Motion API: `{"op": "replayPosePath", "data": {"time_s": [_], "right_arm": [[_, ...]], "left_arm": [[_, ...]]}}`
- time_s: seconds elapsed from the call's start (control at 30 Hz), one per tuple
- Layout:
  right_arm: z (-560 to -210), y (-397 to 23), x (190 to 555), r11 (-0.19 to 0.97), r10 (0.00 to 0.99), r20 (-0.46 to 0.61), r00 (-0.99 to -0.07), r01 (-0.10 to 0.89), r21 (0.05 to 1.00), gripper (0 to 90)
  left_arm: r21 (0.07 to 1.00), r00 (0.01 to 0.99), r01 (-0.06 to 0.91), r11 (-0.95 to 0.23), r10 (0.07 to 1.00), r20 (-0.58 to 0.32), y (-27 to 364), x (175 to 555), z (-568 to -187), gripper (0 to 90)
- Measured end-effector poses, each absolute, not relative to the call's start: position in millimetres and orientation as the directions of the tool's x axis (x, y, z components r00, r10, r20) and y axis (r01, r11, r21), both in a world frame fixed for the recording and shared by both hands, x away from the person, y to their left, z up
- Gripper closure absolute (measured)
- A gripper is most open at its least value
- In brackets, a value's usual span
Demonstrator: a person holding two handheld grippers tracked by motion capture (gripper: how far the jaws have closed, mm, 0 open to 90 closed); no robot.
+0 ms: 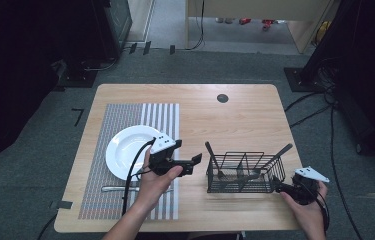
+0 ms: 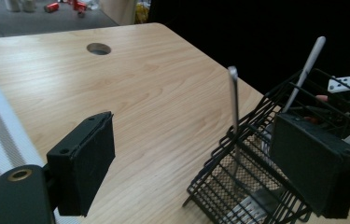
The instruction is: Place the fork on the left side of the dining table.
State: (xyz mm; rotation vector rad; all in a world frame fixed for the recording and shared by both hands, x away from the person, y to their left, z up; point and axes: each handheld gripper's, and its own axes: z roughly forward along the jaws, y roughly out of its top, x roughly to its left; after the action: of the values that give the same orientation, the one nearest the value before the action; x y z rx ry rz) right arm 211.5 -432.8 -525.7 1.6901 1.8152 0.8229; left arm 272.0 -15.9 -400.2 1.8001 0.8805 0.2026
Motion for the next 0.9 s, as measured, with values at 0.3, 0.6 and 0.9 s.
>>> {"op": "replayPosePath", "data": {"time_s": [0.3,0.6,0.9], "right_arm": [[-526,-433,212,0.036,0.996,0.029,-0.084,0.678,0.734,13.8],[-526,-433,212,0.036,0.996,0.029,-0.084,0.678,0.734,13.8],[-526,-433,212,0.036,0.996,0.029,-0.084,0.679,0.734,13.8]], "left_arm": [[0.853,0.712,0.501,-0.146,0.630,-0.311,-37,278,-398,26.8],[0.828,0.710,0.543,-0.140,0.603,-0.364,-48,291,-397,60.4],[0.805,0.741,0.578,-0.134,0.500,-0.449,-50,297,-402,88.0]]}}
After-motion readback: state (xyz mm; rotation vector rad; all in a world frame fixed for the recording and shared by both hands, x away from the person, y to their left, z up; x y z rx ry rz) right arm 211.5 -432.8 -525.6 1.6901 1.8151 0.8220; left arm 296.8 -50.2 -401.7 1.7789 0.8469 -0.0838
